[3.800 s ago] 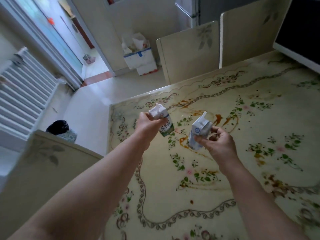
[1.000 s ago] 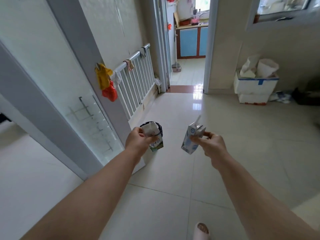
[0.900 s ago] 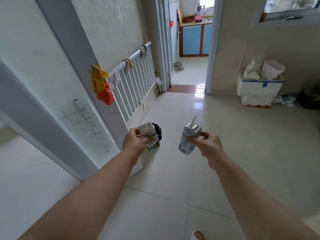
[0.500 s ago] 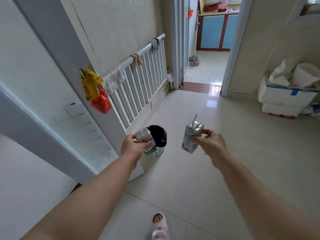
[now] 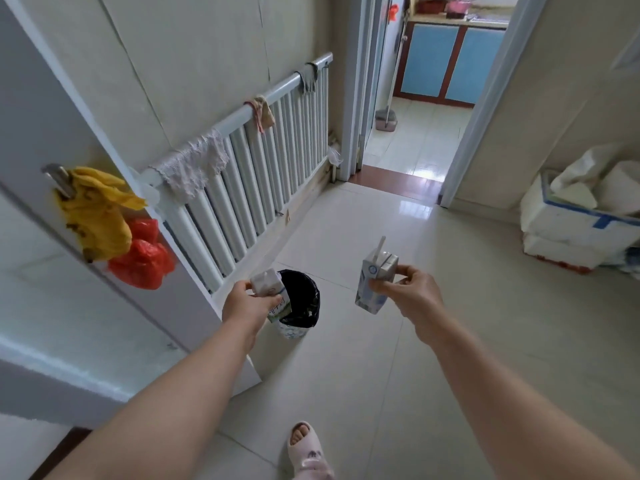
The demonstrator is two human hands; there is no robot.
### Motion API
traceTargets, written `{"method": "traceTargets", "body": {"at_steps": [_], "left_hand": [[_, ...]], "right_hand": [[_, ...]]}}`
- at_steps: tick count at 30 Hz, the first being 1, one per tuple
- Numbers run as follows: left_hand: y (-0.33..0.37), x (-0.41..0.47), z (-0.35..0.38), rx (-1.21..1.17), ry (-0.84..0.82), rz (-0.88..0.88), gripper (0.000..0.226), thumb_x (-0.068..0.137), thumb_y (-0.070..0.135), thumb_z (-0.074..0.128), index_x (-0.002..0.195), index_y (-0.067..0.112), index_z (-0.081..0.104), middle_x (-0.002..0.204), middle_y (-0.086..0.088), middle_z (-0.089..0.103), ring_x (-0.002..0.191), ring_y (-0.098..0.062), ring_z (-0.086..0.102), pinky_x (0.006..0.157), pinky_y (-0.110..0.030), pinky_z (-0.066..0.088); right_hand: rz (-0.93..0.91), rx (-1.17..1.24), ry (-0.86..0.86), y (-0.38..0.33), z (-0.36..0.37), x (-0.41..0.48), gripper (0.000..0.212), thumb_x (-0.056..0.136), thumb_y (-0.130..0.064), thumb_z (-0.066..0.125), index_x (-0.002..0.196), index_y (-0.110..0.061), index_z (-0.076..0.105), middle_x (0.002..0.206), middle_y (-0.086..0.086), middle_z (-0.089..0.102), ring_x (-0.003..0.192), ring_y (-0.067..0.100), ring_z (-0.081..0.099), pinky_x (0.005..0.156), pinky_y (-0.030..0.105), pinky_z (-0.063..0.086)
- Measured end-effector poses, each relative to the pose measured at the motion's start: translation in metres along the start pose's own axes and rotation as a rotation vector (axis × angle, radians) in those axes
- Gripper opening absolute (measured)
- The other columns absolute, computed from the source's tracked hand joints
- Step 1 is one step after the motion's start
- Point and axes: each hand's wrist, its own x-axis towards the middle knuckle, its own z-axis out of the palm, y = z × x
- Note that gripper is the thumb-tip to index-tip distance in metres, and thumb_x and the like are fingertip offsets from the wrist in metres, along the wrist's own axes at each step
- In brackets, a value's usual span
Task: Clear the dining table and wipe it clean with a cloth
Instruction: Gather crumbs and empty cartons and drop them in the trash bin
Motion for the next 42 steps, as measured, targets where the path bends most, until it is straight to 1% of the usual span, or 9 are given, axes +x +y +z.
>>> {"method": "traceTargets", "body": {"at_steps": [18, 22, 28, 31, 34, 36, 39, 41, 42], "left_hand": [[0.050, 0.195, 0.039, 0.063, 0.080, -0.209, 0.057, 0.074, 0.024, 0.081, 0.122, 0.014, 0.051, 0.113, -0.004, 0.060, 0.103, -0.026, 0.056, 0.094, -0.041, 0.047], [0.063, 0.231, 0.065, 0.092, 0.112, -0.294, 0.060, 0.074, 0.024, 0.081, 0.125, 0.016, 0.052, 0.113, -0.003, 0.062, 0.100, -0.024, 0.057, 0.086, -0.036, 0.046], [0.077, 0.275, 0.095, 0.158, 0.137, -0.384, 0.045, 0.074, 0.027, 0.081, 0.106, 0.022, 0.051, 0.105, 0.000, 0.063, 0.093, -0.022, 0.059, 0.076, -0.032, 0.045], [0.071, 0.295, 0.105, 0.169, 0.136, -0.434, 0.050, 0.072, 0.029, 0.081, 0.110, 0.023, 0.050, 0.106, 0.001, 0.063, 0.095, -0.023, 0.060, 0.078, -0.033, 0.047], [0.060, 0.312, 0.114, 0.189, 0.120, -0.461, 0.044, 0.074, 0.028, 0.080, 0.103, 0.025, 0.048, 0.105, 0.002, 0.063, 0.094, -0.023, 0.059, 0.080, -0.034, 0.048], [0.050, 0.322, 0.119, 0.181, 0.099, -0.498, 0.044, 0.076, 0.026, 0.079, 0.108, 0.024, 0.049, 0.110, 0.000, 0.063, 0.095, -0.023, 0.058, 0.080, -0.033, 0.046], [0.044, 0.325, 0.122, 0.217, 0.087, -0.572, 0.058, 0.083, 0.021, 0.071, 0.134, 0.014, 0.045, 0.129, -0.007, 0.056, 0.112, -0.028, 0.054, 0.082, -0.028, 0.037], [0.044, 0.324, 0.122, 0.220, 0.122, -0.630, 0.051, 0.088, 0.019, 0.063, 0.134, 0.008, 0.044, 0.133, -0.012, 0.053, 0.118, -0.031, 0.052, 0.081, -0.028, 0.035], [0.044, 0.323, 0.120, 0.211, 0.130, -0.648, 0.041, 0.090, 0.017, 0.061, 0.128, 0.008, 0.049, 0.129, -0.014, 0.053, 0.116, -0.032, 0.052, 0.080, -0.028, 0.034]], "right_hand": [[0.113, -0.096, -0.279, -0.051, 0.125, 0.224, 0.039, 0.072, -0.018, 0.080, 0.108, -0.017, 0.064, 0.062, -0.004, 0.049, 0.048, 0.006, 0.043, 0.045, 0.018, 0.031], [0.137, -0.141, -0.344, -0.057, 0.140, 0.287, 0.039, 0.072, -0.017, 0.079, 0.108, -0.018, 0.063, 0.064, -0.004, 0.049, 0.052, 0.007, 0.044, 0.046, 0.017, 0.032], [0.157, -0.230, -0.418, -0.066, 0.164, 0.361, 0.042, 0.071, -0.016, 0.079, 0.110, -0.018, 0.063, 0.065, -0.003, 0.051, 0.054, 0.008, 0.045, 0.048, 0.020, 0.032], [0.156, -0.266, -0.445, -0.064, 0.180, 0.382, 0.043, 0.071, -0.019, 0.079, 0.110, -0.020, 0.063, 0.064, -0.004, 0.050, 0.054, 0.008, 0.045, 0.049, 0.021, 0.031], [0.149, -0.266, -0.468, -0.057, 0.189, 0.394, 0.039, 0.072, -0.019, 0.078, 0.108, -0.022, 0.063, 0.059, -0.006, 0.049, 0.051, 0.008, 0.043, 0.048, 0.021, 0.030], [0.149, -0.279, -0.470, -0.051, 0.192, 0.399, 0.037, 0.072, -0.019, 0.078, 0.106, -0.023, 0.063, 0.059, -0.005, 0.049, 0.052, 0.009, 0.043, 0.049, 0.023, 0.031], [0.165, -0.283, -0.467, -0.045, 0.191, 0.403, 0.037, 0.072, -0.019, 0.079, 0.104, -0.023, 0.062, 0.060, -0.004, 0.049, 0.054, 0.011, 0.044, 0.051, 0.024, 0.032], [0.177, -0.289, -0.473, -0.045, 0.191, 0.407, 0.037, 0.072, -0.019, 0.079, 0.104, -0.024, 0.061, 0.060, -0.004, 0.048, 0.054, 0.011, 0.044, 0.051, 0.024, 0.032], [0.181, -0.286, -0.477, -0.046, 0.191, 0.409, 0.037, 0.072, -0.018, 0.079, 0.104, -0.023, 0.061, 0.060, -0.003, 0.047, 0.054, 0.011, 0.043, 0.052, 0.024, 0.032]]}}
